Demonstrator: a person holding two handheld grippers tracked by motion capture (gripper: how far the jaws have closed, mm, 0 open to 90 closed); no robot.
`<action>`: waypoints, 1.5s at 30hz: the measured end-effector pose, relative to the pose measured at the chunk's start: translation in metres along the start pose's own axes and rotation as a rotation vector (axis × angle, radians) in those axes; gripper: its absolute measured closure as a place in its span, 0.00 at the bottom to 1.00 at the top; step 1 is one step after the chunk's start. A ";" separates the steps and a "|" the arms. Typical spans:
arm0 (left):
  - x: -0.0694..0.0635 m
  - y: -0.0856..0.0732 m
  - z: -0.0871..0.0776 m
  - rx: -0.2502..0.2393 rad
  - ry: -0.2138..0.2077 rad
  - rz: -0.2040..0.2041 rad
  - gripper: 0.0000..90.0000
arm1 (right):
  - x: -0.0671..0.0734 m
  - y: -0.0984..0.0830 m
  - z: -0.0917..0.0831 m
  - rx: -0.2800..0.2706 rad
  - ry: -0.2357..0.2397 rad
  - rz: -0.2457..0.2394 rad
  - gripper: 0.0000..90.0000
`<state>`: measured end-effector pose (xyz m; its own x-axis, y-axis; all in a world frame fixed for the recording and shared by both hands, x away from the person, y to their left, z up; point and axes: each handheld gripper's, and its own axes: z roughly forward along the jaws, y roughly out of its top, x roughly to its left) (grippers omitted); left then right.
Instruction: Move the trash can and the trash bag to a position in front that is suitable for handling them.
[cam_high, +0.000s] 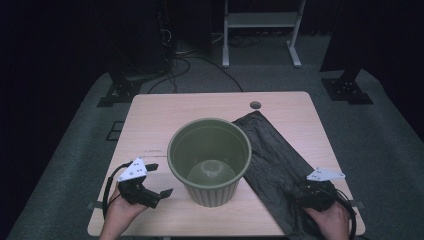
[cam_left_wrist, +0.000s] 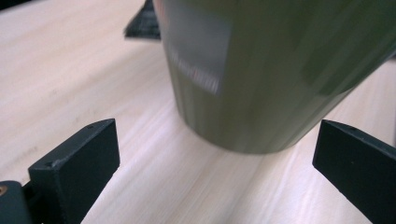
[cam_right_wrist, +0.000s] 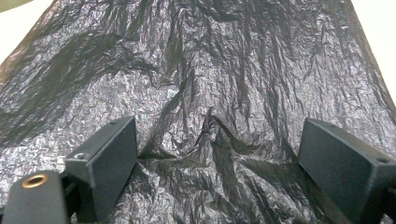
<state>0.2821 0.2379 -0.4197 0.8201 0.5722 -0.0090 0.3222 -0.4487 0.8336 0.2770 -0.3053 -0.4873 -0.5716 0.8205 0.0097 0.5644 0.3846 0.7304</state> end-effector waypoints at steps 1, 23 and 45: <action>0.000 -0.002 0.003 0.008 0.005 -0.002 0.00 | 0.000 0.000 0.000 0.000 0.000 0.000 0.12; 0.006 -0.040 0.050 0.138 0.039 -0.027 0.00 | 0.000 0.000 0.000 0.000 0.003 -0.001 0.12; 0.005 -0.040 0.055 0.190 0.052 -0.019 0.00 | 0.000 0.005 -0.002 0.006 -0.009 -0.012 0.12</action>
<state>0.2994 0.2206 -0.4835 0.7894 0.6138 0.0089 0.4247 -0.5565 0.7141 0.2785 -0.3045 -0.4822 -0.5731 0.8195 -0.0047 0.5615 0.3969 0.7260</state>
